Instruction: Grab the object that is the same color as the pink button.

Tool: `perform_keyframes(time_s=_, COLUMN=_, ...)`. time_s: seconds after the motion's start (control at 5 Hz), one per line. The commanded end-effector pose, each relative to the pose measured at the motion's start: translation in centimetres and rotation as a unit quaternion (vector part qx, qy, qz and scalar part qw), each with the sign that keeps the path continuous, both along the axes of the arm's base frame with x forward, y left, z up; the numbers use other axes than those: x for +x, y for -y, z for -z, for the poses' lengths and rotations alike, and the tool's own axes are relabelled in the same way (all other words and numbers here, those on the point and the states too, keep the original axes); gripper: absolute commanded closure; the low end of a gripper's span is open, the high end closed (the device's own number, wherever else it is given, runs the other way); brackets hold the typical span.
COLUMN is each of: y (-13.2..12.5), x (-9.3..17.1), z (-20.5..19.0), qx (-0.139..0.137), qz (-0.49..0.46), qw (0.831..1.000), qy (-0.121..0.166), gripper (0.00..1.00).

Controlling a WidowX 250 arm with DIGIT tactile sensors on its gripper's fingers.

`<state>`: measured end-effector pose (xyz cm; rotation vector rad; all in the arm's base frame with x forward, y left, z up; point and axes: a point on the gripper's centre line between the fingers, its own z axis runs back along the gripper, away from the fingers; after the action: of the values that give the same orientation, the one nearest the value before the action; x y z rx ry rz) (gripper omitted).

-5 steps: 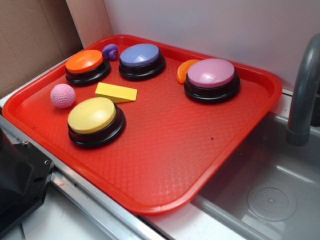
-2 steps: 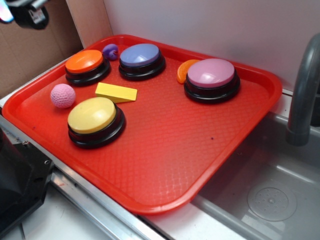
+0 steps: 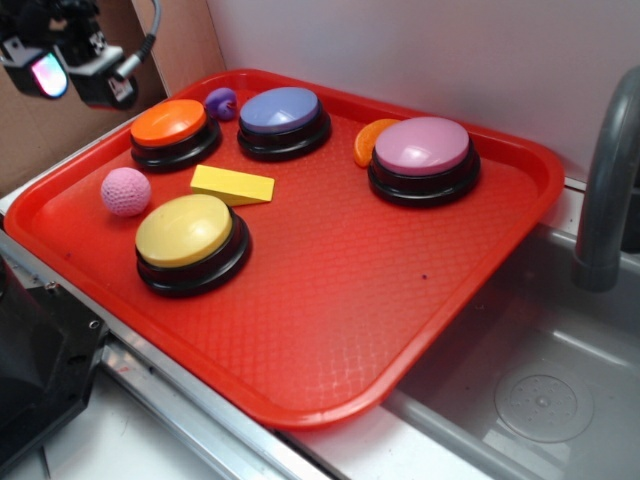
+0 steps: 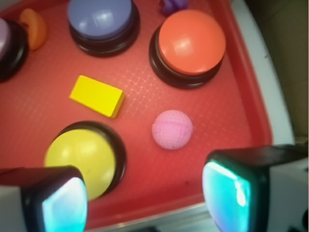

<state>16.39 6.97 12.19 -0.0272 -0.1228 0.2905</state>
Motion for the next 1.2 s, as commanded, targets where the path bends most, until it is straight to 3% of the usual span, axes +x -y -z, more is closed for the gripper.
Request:
perform_keyframes(time_s=0.0, y=-1.9, x=0.6, z=3.9, qx=0.012, qz=-0.028, qw=1.0, qy=0.007, gripper=0.0)
perform_keyframes(time_s=0.4, y=-3.3, x=0.6, z=7.1, qx=0.016, qz=-0.051, qw=0.998, qy=-0.026, gripper=0.0)
perform_keyframes(time_s=0.8, y=-4.0, x=0.4, z=9.2, qx=0.007, qz=-0.056, qw=0.998, qy=-0.041, gripper=0.0)
perform_keyframes(time_s=1.0, y=-3.7, x=0.5, z=9.6, qx=0.012, qz=-0.061, qw=0.997, qy=-0.037, gripper=0.35)
